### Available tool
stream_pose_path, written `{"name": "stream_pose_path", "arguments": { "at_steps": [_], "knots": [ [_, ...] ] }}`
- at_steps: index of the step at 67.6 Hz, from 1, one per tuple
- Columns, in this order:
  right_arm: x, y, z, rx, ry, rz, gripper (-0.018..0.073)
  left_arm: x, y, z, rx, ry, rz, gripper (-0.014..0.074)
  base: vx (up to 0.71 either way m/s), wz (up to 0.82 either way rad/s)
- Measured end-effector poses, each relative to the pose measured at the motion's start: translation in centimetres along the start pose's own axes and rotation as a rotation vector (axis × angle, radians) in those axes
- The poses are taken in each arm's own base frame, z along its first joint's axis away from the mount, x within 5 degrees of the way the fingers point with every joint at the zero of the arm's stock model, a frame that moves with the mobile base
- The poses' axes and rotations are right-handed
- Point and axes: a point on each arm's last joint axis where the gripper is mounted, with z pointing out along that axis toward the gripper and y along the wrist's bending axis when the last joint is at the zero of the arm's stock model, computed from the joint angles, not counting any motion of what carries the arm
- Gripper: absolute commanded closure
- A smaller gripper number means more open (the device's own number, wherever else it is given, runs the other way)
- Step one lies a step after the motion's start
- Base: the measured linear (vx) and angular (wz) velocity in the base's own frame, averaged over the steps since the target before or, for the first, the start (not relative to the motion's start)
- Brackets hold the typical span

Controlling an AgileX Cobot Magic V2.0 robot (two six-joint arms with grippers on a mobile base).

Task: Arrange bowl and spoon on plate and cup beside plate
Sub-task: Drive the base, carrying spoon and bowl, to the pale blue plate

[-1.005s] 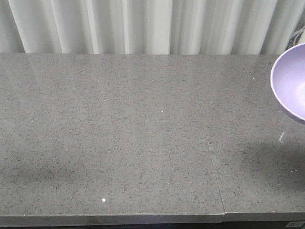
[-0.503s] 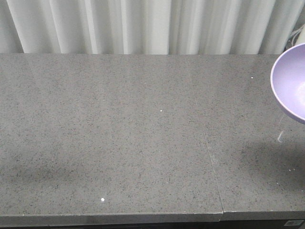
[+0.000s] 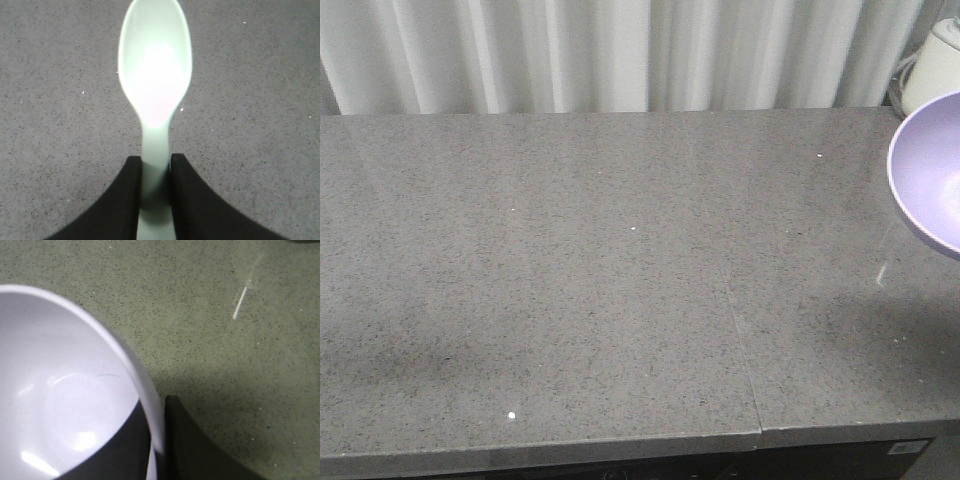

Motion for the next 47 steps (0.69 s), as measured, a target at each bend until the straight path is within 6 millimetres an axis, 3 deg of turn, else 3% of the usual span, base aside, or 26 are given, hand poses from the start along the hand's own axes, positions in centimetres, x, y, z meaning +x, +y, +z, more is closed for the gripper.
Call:
{"name": "stream_pose_path", "arguments": {
  "at_steps": [47],
  "knots": [
    [0.0, 0.0, 0.0, 0.0, 0.0, 0.0, 0.0566, 0.0, 0.01, 0.0, -0.001, 0.0, 0.0, 0.0603, -0.03, -0.32]
  ]
}}
